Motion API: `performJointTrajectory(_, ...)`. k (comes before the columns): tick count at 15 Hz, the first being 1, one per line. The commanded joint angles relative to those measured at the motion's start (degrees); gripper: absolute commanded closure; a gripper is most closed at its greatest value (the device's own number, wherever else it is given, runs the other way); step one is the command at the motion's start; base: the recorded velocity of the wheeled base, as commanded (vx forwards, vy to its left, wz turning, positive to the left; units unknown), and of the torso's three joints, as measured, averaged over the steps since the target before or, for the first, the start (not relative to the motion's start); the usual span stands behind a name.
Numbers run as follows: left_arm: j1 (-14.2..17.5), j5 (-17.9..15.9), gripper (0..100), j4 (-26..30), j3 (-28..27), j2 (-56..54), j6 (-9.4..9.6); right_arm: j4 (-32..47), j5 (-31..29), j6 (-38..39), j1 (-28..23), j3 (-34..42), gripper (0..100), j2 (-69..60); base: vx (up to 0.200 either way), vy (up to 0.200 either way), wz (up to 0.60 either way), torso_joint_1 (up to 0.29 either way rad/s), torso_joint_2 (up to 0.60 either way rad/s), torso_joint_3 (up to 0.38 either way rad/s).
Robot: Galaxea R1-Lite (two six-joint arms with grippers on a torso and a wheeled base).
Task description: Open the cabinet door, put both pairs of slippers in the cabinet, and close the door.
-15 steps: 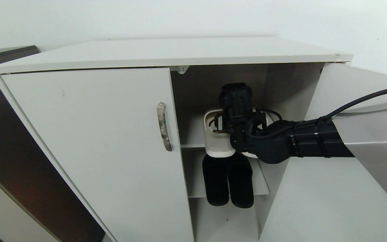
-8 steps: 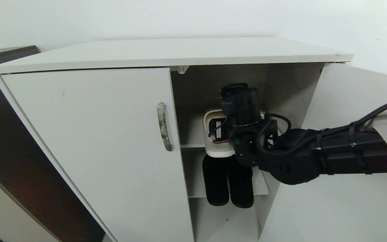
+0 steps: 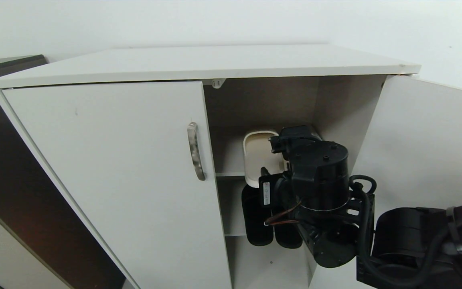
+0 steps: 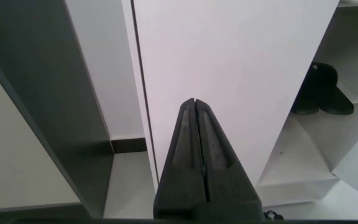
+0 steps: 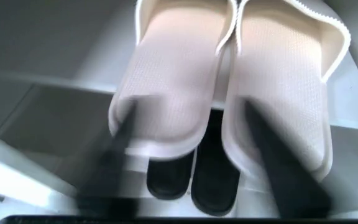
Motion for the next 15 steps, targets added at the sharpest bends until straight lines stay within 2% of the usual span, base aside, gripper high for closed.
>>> performJointTrajectory(1,0.0,-0.1,100,0.0,0.0,0.0,-0.18,0.0,0.1,0.0,0.4,0.6,100,-0.6,0.0,0.0,0.0,0.0,0.0,0.0)
performJointTrajectory(11,0.0,0.0,100,0.0,0.0,0.0,-0.18,0.0,0.1,-0.6,0.3,1.9,100,0.1,0.0,0.0,0.0,0.0,0.0,0.0)
performJointTrajectory(15,0.0,-0.1,100,0.0,0.0,0.0,-0.18,-0.1,0.1,-0.6,0.2,2.0,100,0.9,-0.2,0.0,0.0,0.006,0.01,0.002)
